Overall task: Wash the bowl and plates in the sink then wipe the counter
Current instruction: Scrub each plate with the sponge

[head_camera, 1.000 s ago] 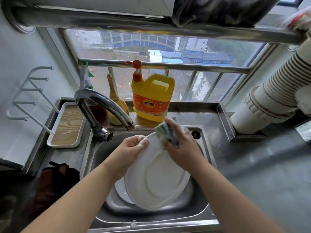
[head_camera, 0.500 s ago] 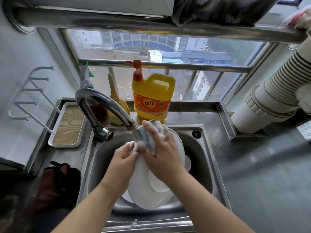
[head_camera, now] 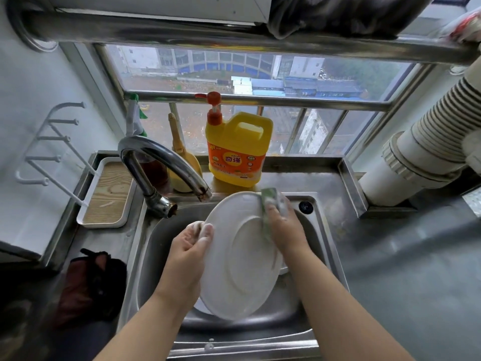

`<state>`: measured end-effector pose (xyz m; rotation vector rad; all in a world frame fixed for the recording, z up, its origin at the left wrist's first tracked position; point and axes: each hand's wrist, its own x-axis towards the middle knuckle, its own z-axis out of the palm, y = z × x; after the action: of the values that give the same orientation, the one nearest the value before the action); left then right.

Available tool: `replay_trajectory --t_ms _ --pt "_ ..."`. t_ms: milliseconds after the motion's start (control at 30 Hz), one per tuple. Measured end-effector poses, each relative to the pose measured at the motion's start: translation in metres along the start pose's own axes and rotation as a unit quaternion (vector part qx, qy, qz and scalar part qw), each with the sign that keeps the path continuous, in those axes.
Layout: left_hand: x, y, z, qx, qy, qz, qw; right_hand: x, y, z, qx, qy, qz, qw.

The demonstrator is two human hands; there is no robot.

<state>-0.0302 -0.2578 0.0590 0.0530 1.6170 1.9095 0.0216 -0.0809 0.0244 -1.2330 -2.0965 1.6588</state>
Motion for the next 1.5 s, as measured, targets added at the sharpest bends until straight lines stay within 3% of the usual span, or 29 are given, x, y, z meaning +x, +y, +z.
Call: replay_trajectory --t_ms 200,367,433,533,633,733,867,900,1000,1067,1133,1200,1300,1400,1500 --pt "-0.004 -0.014 -0.012 -0.104 -0.002 -0.030 0.994 -0.018 0.059 0.003 0.222 -0.002 0.103 0.970" --pt "-0.004 -0.003 -0.032 -0.135 -0.138 -0.104 0.976 -0.014 0.038 -0.020 0.177 0.003 -0.016 0.984" --pt "0.008 0.010 -0.039 -0.071 -0.178 -0.158 0.969 -0.011 0.018 -0.038 0.123 -0.045 -0.079 0.988" --pt "0.030 0.029 -0.029 0.015 -0.203 -0.186 0.961 -0.015 -0.018 -0.046 -0.056 -0.093 -0.159 0.981" --pt "0.038 0.036 -0.011 0.035 -0.180 -0.142 0.973 -0.031 -0.036 -0.024 -0.256 -0.045 -0.215 0.942" --pt "0.029 0.025 -0.009 0.020 -0.170 -0.088 0.981 -0.039 -0.033 -0.007 -0.301 -0.011 -0.271 0.914" --pt "0.016 0.010 -0.005 0.014 -0.116 -0.050 0.992 -0.012 -0.020 -0.010 -0.145 0.006 -0.093 0.985" --pt "0.014 0.008 -0.002 0.019 -0.111 -0.046 0.993 -0.016 -0.019 -0.006 -0.157 0.010 -0.096 0.983" --pt "0.011 0.004 0.001 0.016 -0.110 -0.034 0.993 -0.044 -0.027 0.022 -0.254 -0.016 -0.221 0.941" --pt "0.008 0.004 0.000 -0.003 -0.102 -0.034 0.994 -0.044 -0.029 0.027 -0.240 -0.029 -0.237 0.941" --pt "0.007 0.005 -0.004 -0.007 -0.080 -0.027 0.996 -0.021 -0.024 0.015 -0.142 -0.008 -0.156 0.977" --pt "0.006 0.009 -0.006 -0.015 -0.059 -0.010 0.998 0.003 -0.003 -0.002 -0.029 0.001 -0.015 0.999" --pt "0.002 0.013 -0.003 -0.041 -0.041 0.030 0.998 -0.005 0.038 0.003 0.144 0.020 0.090 0.985" --pt "-0.011 0.001 -0.001 -0.036 -0.035 0.024 0.998 -0.021 0.062 0.015 0.275 0.039 0.119 0.953" --pt "-0.020 -0.012 -0.013 -0.055 -0.078 -0.051 0.994 -0.026 0.063 0.000 0.198 0.050 0.054 0.977"
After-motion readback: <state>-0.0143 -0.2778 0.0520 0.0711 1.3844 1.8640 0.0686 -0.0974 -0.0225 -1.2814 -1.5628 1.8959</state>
